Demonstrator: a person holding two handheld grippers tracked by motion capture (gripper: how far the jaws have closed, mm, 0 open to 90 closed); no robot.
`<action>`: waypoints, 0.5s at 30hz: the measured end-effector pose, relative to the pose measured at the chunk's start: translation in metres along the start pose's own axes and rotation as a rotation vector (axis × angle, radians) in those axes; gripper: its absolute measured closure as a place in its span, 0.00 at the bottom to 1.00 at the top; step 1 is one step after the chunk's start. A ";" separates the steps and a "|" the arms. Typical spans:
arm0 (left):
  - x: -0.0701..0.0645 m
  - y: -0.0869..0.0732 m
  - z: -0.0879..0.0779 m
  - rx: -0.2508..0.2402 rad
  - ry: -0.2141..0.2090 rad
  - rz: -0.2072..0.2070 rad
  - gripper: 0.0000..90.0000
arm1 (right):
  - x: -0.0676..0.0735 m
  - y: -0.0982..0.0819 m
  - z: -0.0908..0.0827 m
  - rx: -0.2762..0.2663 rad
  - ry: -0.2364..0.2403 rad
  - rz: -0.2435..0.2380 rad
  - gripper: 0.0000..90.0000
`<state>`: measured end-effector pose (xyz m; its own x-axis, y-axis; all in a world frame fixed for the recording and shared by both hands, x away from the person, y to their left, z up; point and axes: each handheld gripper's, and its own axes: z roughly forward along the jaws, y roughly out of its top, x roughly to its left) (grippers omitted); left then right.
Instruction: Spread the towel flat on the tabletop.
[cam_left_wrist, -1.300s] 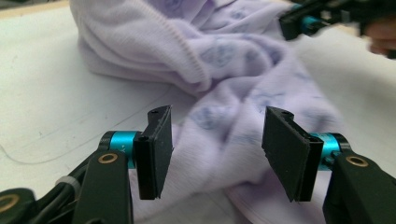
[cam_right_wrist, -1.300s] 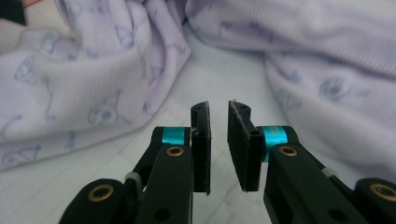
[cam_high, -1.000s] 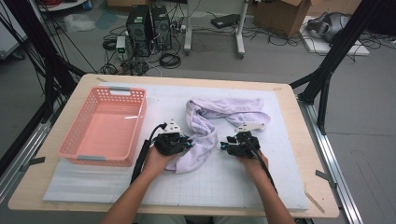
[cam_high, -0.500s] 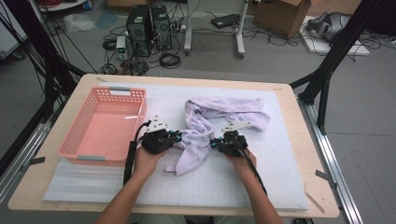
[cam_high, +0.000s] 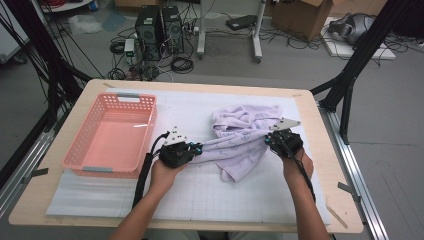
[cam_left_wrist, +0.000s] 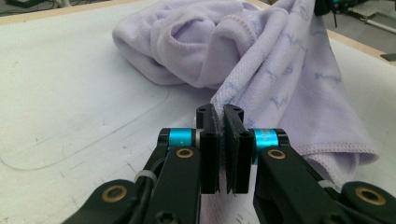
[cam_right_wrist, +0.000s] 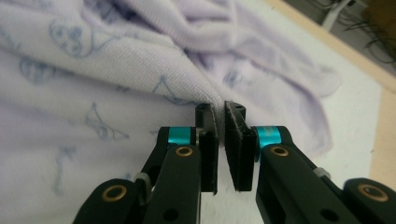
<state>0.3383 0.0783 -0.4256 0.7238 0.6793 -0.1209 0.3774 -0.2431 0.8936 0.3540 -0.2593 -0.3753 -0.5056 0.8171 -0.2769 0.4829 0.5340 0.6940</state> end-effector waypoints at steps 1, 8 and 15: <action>0.002 -0.001 0.000 0.005 0.017 -0.001 0.95 | 0.007 0.009 0.008 -0.025 0.051 0.009 0.93; 0.015 -0.009 -0.009 -0.007 0.087 -0.040 0.95 | 0.027 0.015 0.034 -0.090 0.261 0.080 0.81; 0.014 -0.013 -0.008 -0.002 0.062 -0.039 0.95 | 0.004 -0.004 0.002 -0.214 0.272 0.159 0.74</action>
<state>0.3389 0.0964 -0.4355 0.6715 0.7299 -0.1281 0.4030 -0.2146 0.8897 0.3513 -0.2578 -0.3806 -0.6213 0.7835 0.0120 0.4249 0.3240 0.8453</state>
